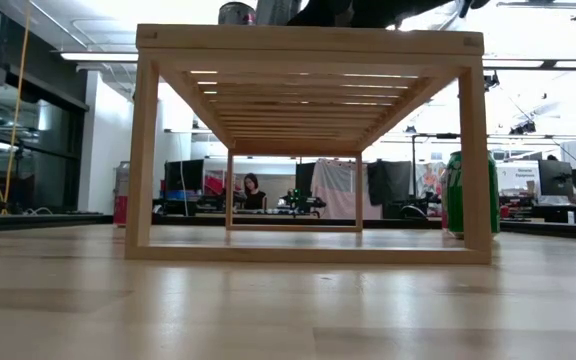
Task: Place canned beverage on shelf
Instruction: Align the bottom left peach vibe celsius soda can with the other peach vibe celsius soda can
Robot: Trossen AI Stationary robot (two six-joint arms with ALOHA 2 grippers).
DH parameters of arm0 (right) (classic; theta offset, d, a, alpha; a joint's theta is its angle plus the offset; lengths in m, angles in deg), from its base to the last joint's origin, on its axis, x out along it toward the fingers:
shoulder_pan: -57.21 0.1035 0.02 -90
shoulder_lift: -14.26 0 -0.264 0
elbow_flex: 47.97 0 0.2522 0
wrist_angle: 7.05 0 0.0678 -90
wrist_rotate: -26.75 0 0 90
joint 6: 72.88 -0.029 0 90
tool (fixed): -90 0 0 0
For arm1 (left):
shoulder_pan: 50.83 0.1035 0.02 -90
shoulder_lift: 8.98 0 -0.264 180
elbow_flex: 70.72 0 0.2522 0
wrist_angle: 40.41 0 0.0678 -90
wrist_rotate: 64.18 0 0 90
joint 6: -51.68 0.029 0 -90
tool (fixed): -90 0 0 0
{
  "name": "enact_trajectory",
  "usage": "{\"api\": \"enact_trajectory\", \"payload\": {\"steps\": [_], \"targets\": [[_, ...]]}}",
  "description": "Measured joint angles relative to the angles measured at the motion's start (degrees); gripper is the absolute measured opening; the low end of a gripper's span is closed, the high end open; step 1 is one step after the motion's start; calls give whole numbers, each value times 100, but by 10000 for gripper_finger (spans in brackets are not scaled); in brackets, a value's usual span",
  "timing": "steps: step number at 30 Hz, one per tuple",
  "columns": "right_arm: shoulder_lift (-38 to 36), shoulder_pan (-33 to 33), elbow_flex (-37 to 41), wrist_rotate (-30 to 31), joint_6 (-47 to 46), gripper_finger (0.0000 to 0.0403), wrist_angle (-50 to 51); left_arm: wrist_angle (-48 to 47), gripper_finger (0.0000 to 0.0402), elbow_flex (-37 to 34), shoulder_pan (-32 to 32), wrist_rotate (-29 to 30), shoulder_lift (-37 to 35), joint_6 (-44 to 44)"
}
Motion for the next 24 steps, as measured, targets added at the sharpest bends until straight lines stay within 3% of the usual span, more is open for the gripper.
{"api": "enact_trajectory", "payload": {"steps": [19, 24], "targets": [[-188, 61, -10, 77, -65, 198, 287, 147, 281, -2, -7, -76, -31, -70], [-468, 156, -4, 492, -89, 197, 585, 656, 281, -2, -4, 62, -31, 183]]}}
